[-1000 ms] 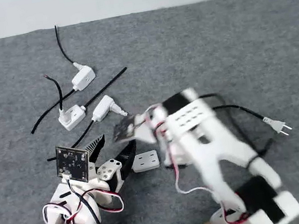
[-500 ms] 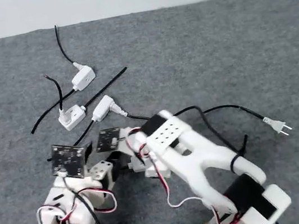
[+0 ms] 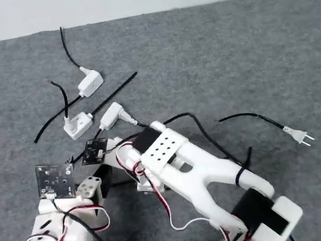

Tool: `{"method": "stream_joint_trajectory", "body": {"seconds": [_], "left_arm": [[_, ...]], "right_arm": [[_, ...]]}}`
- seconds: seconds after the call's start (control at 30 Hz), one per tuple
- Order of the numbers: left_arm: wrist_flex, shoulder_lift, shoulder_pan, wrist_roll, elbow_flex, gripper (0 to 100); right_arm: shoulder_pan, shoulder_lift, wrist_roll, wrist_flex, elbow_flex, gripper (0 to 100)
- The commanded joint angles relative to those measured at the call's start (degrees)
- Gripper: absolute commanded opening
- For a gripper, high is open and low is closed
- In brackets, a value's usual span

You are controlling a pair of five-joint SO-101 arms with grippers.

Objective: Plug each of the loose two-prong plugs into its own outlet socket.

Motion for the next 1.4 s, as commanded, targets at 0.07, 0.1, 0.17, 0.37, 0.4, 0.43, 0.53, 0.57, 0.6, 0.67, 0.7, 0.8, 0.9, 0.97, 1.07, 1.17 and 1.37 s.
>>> {"method": "stream_joint_trajectory", "body": {"seconds": [0.07,0.1,0.17,0.37,0.4,0.43,0.53,0.57,0.6,0.67,0.7,0.8,0.9,0.97,1.07,1.17,1.37], "left_arm": [[-0.4,-0.7,-13.2,-6.2,5.1,25],[-0.9,-0.7,-14.1,-6.9,6.0,25],[-1.8,-0.7,-15.4,-7.5,7.0,25],[-2.1,-0.7,-15.9,-7.5,7.8,25],[-2.4,-0.7,-15.8,-7.5,8.3,25],[-3.2,-0.7,-15.8,-7.4,8.9,25],[-5.8,-0.7,-15.8,-7.4,10.7,25],[-6.0,-0.7,-15.8,-7.4,10.8,25],[-6.0,-0.7,-15.8,-7.4,10.8,25],[-6.0,-0.7,-15.9,-7.4,10.9,25],[-6.0,-0.7,-16.0,-7.4,10.9,25],[-5.9,-0.7,-16.1,-7.4,10.9,25],[-5.8,-0.7,-16.2,-7.3,10.6,25],[-5.8,-0.7,-16.3,-6.8,10.1,25],[-5.8,-0.7,-16.2,-3.8,8.2,25],[-6.1,-0.7,-15.8,-2.8,6.9,25],[-6.1,-0.7,-15.3,1.9,3.3,25]], "right_arm": [[-5.7,-0.6,-1.5,-1.5,6.1,23.0],[-6.2,-0.4,-1.5,-2.6,7.3,23.0],[-6.6,-0.2,-1.8,-4.9,9.4,22.9],[-6.9,-0.2,-1.8,-8.9,13.3,17.0],[-7.0,-0.2,-1.8,-8.6,13.3,15.8],[-7.3,-0.5,-1.8,-8.2,13.4,15.3],[-9.9,-0.7,-1.8,-5.4,12.9,15.4],[-10.9,-0.7,-1.8,-4.7,12.7,15.4],[-11.7,-0.7,-1.8,-4.0,12.5,15.4],[-12.7,-0.7,-1.8,-3.2,12.4,15.4],[-12.7,-0.7,-1.8,-3.0,12.4,15.4],[-12.5,-0.7,-1.8,-2.8,12.4,15.4],[-11.8,-0.8,-1.4,-0.5,10.4,15.4],[-8.9,-0.8,-1.2,0.6,8.0,15.4],[-4.0,-0.8,1.3,0.7,5.5,15.4],[-0.6,-0.7,3.5,0.5,4.8,15.4],[2.7,-0.3,4.4,-2.0,5.1,15.4]]}}
